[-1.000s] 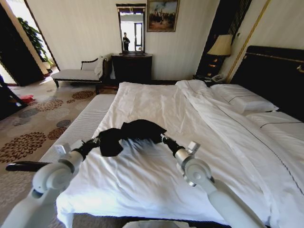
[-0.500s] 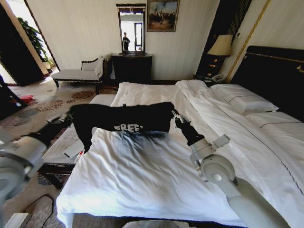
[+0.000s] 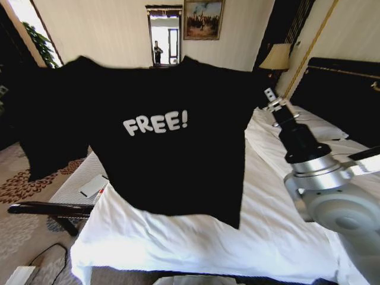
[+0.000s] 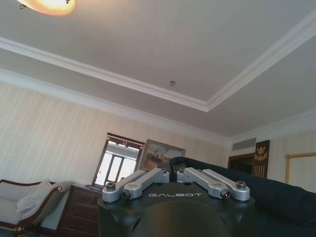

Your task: Fold the clothes on the bed.

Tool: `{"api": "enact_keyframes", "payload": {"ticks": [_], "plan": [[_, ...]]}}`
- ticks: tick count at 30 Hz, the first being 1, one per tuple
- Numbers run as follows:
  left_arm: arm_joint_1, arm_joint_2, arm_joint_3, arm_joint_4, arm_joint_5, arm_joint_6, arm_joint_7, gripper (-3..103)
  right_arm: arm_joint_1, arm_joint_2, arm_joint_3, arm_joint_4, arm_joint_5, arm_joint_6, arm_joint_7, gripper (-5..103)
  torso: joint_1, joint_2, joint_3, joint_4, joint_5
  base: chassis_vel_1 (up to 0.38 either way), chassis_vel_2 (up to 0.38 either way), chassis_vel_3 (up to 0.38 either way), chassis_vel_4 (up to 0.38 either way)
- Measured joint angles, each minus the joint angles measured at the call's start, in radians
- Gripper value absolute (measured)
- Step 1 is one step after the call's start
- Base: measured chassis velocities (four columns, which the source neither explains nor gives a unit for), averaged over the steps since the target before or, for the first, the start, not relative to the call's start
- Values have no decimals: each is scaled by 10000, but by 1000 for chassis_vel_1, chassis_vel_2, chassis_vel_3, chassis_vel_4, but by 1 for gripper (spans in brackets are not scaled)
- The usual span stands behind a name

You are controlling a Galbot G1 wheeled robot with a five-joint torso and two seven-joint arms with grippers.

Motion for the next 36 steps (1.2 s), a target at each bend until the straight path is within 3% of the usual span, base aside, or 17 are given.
{"api": "enact_keyframes", "payload": {"ticks": [3,6,7,10,11,12,15,16,17,19,21,29,33,36], "plan": [[40,4,-4,10,-73,157,-12,1,-63,-112,122,-6,0,-103,256,0,-1,0,-1,1,-2,0,0,0,0],[91,-111,954,32,649,525,-198,1,-10,68,-564,-29,-166,-496,1202,0,-1,1,-1,-1,-2,0,0,0,0],[91,-111,954,32,649,525,-198,1,-10,68,-564,-29,-166,-496,1202,0,-1,1,-1,-1,-2,0,0,0,0],[247,-429,2905,63,2134,914,-285,1,-359,551,-1652,-60,-1000,-1159,2232,0,0,-2,1,-1,-3,0,0,0,0],[285,-517,4008,82,2722,1095,-382,1,-549,798,-2060,-79,-1213,-1578,2725,0,1,-3,1,-2,0,0,0,0,0],[285,-517,4008,82,2722,1095,-382,1,-549,798,-2060,-79,-1213,-1578,2725,0,1,-3,1,-2,0,0,0,0,0],[116,-398,5921,128,3834,1226,-437,1,-609,1395,-3123,-985,-1313,-2259,3823,0,-1,-1,0,-2,-1,0,0,0,0],[-14,-292,6603,370,4376,1210,-399,1,-532,1596,-3456,-1416,-1383,-2334,3970,0,-2,-1,0,-1,5,0,0,0,0],[-14,-292,6603,370,4376,1210,-399,1,-532,1596,-3456,-1416,-1383,-2334,3970,0,-2,-1,0,-1,5,0,0,0,0],[-267,-164,7740,1146,5506,1076,-251,1,-267,1965,-4106,-2213,-1832,-2337,3962,0,-1,-2,1,-4,-2,0,0,0,0],[-458,-186,8295,1685,6021,979,-142,1,2,2236,-4468,-2682,-2075,-2292,3837,0,2,-3,2,-2,-2,0,0,0,0],[-646,-541,8398,2039,6181,850,-83,1,351,2559,-4778,-3224,-2201,-1927,3354,0,-2,-2,0,0,-4,0,0,0,0],[-504,-572,7615,1414,5734,758,-94,1,181,2634,-4435,-2873,-2186,-1265,2620,0,0,-3,0,0,-1,0,0,0,0],[-375,-549,7102,1036,5438,677,-108,1,-46,2628,-4123,-2410,-2162,-1141,2492,0,0,-3,0,-2,-1,0,0,0,0]]}}
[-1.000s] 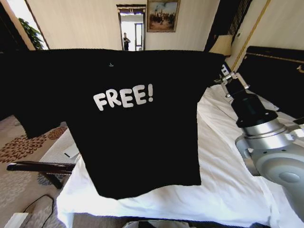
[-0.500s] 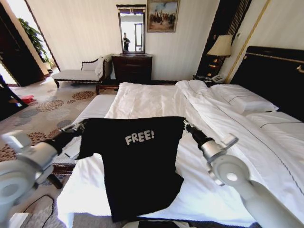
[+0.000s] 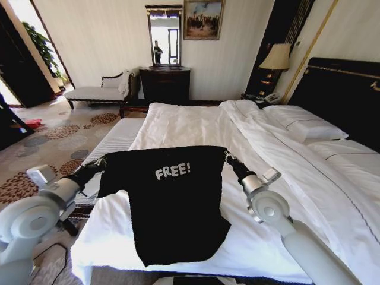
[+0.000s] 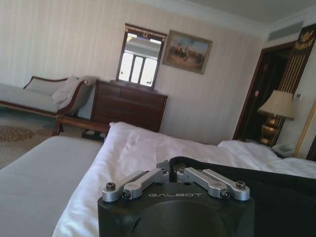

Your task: Fold the clothes on the bed.

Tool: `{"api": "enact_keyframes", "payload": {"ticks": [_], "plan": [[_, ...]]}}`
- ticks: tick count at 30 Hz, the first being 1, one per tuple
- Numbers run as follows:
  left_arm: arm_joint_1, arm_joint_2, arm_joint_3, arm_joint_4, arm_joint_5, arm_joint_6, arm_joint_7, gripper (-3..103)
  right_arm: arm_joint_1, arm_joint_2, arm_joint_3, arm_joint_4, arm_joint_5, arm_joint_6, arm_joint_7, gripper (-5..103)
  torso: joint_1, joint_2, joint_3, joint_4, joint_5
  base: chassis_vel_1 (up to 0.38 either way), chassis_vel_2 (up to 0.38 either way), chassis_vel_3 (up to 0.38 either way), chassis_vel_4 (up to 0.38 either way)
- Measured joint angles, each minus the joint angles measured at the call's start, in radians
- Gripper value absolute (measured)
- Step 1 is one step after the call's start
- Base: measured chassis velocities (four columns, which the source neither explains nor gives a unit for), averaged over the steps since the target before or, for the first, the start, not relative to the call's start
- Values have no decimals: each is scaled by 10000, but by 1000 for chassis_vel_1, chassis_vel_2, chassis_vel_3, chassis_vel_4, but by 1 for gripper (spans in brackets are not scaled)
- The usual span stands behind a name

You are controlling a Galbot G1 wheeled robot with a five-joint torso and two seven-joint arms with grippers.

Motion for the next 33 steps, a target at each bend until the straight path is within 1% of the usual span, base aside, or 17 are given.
{"api": "enact_keyframes", "payload": {"ticks": [3,5,8,9,13,14,17,19,20,22,24,25,26,29,30,32,33], "plan": [[253,166,-791,-539,-383,-135,-35,1,-329,-143,401,726,-87,44,-120,0,-3,1,-2,0,-1,0,0,0,0],[302,258,-976,-656,-485,-149,-61,1,-404,-233,472,900,-192,49,-134,0,-3,2,-2,1,-1,0,0,0,0],[502,899,-1841,-972,-1285,-98,-309,1,-907,-805,812,1698,-817,8,-154,0,-3,2,-2,2,-1,0,0,0,0],[502,899,-1841,-972,-1285,-98,-309,1,-907,-805,812,1698,-817,8,-154,0,-3,2,-2,2,-1,0,0,0,0],[703,1660,-2875,-1012,-2779,115,-681,1,-1859,-1534,1510,2360,-1033,-34,-243,0,-2,3,-2,-2,0,0,0,0,0],[703,1660,-2875,-1012,-2779,115,-681,1,-1859,-1534,1510,2360,-1033,-34,-243,0,-2,3,-2,-2,0,0,0,0,0],[726,1995,-3422,-1012,-3504,194,-868,1,-2563,-2024,2276,2392,-1219,22,-650,0,-3,3,-2,0,-2,0,0,0,0],[720,2079,-3695,-1008,-3862,228,-921,1,-2974,-2206,2803,2392,-1386,143,-963,0,-3,3,-1,0,-2,0,0,0,0],[720,2079,-3695,-1008,-3862,228,-921,1,-2974,-2206,2803,2392,-1386,143,-963,0,-3,3,-1,0,-2,0,0,0,0],[704,2095,-4039,-1003,-4251,237,-922,1,-3394,-2241,3395,2388,-1863,417,-1456,0,-1,2,0,0,-2,0,0,0,0],[691,2096,-4161,-1000,-4402,237,-922,1,-3511,-2237,3557,2386,-1992,504,-1602,0,-1,2,0,0,-1,0,0,0,0],[615,2099,-4456,-1001,-4791,228,-909,1,-3770,-2193,3943,2381,-2232,772,-1963,0,-1,2,-1,-1,0,0,0,0,0],[575,2100,-4585,-1000,-4909,194,-845,1,-3892,-2156,4188,2378,-2289,914,-2174,0,-1,3,-1,0,1,0,0,0,0],[486,2081,-4749,-997,-5052,63,-673,1,-3996,-2109,4588,2370,-2277,1128,-2533,0,-3,3,-1,-1,1,0,0,0,0],[417,1992,-4795,-994,-5159,-85,-496,1,-4005,-2100,4947,2366,-2036,1291,-2915,0,-2,3,-1,0,0,0,0,0,0],[376,1828,-4754,-989,-5199,-237,-307,1,-3992,-2099,5285,2363,-1667,1412,-3309,0,-1,3,-1,1,-2,0,0,0,0],[376,1828,-4754,-989,-5199,-237,-307,1,-3992,-2099,5285,2363,-1667,1412,-3309,0,-1,3,-1,1,-2,0,0,0,0]]}}
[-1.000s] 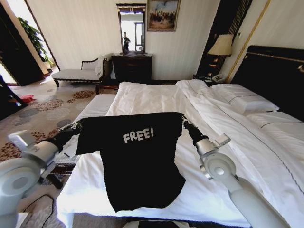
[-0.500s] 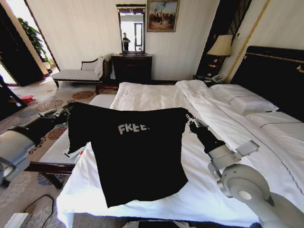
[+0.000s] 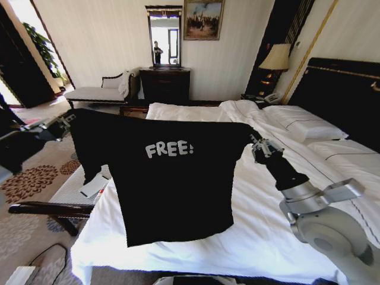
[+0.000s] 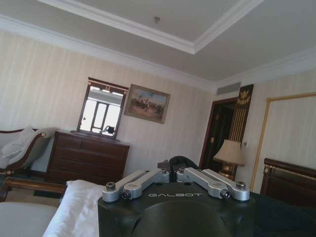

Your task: Fold the clothes on the bed.

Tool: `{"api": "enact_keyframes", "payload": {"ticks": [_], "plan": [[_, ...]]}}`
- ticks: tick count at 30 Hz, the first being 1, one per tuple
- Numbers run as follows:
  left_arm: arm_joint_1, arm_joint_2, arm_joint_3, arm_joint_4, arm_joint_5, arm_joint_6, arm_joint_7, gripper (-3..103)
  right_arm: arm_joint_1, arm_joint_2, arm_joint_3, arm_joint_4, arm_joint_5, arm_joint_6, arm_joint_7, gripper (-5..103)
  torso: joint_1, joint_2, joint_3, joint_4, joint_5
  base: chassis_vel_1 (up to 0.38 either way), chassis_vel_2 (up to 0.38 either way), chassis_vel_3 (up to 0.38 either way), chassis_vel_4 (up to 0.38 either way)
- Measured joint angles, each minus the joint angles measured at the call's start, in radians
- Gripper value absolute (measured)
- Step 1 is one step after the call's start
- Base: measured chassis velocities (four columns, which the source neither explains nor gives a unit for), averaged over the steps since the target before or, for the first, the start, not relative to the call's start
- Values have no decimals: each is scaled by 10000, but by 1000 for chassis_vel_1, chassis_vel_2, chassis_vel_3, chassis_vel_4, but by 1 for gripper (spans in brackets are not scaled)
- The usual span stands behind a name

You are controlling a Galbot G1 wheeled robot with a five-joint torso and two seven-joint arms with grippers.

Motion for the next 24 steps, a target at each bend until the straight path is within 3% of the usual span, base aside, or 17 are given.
{"api": "enact_keyframes", "payload": {"ticks": [4,10,16,20,24], "plan": [[-8,-282,227,6,-188,-162,246,1,-214,-5,434,-9,573,41,-502,0,0,-1,1,1,0,0,0,0,0],[-152,4,-287,8,-1180,-292,330,1,-743,36,935,-16,456,194,-1053,0,0,0,1,-1,2,0,0,0,0],[-314,10,-370,9,-1370,-442,544,1,-639,250,1108,-20,917,432,-1235,0,0,-1,1,-2,2,0,0,0,0],[-408,-141,-310,12,-1228,-598,648,1,-246,408,1222,-23,1274,510,-1262,0,0,0,0,-1,0,0,0,0,0],[-440,-181,52,17,-376,-615,633,1,404,329,941,-24,1330,475,-1002,0,0,-1,0,0,0,0,0,0,0]]}}
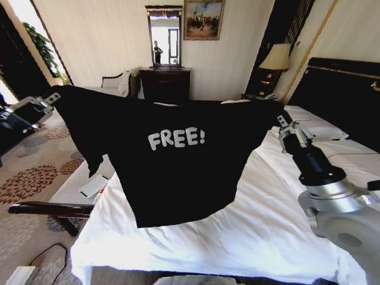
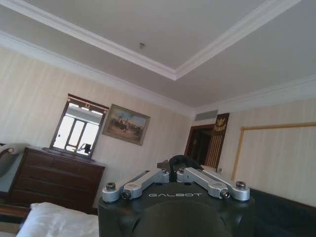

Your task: Fold the clothes on the bed.

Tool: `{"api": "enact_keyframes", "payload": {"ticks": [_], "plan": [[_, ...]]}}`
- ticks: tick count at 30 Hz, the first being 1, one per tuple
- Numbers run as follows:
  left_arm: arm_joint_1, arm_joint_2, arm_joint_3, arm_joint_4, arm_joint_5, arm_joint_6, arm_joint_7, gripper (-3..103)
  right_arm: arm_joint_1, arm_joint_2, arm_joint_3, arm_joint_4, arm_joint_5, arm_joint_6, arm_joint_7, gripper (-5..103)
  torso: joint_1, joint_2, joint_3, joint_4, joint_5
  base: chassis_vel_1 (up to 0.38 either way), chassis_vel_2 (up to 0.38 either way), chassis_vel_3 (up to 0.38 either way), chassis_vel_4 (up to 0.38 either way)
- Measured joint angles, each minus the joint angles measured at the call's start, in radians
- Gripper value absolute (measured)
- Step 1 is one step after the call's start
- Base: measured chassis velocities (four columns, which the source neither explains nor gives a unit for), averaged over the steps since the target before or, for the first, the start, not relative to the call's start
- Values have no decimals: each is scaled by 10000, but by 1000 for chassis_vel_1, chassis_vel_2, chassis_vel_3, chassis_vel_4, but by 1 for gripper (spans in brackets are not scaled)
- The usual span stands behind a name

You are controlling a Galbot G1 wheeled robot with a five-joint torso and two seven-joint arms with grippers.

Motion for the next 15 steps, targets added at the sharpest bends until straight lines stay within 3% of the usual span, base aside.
{"api": "enact_keyframes", "payload": {"ticks": [3,6,9,15], "plan": [[-103,91,711,11,1003,101,-119,1,540,-211,-521,-5,-140,-186,634,0,0,-1,1,1,-1,0,0,0,0],[-197,222,1087,11,1497,117,-165,1,801,-362,-796,-128,-275,-288,809,0,0,-2,1,-2,-1,0,0,0,0],[-326,710,1573,178,2306,150,-183,1,1841,-888,-1724,-1063,-494,-568,1197,0,0,-1,1,-4,3,0,0,0,0],[-754,1442,1846,1146,2595,121,-278,1,3340,-1458,-2466,-2120,-440,-807,1579,0,4,-3,3,1,-1,0,0,0,0]]}}
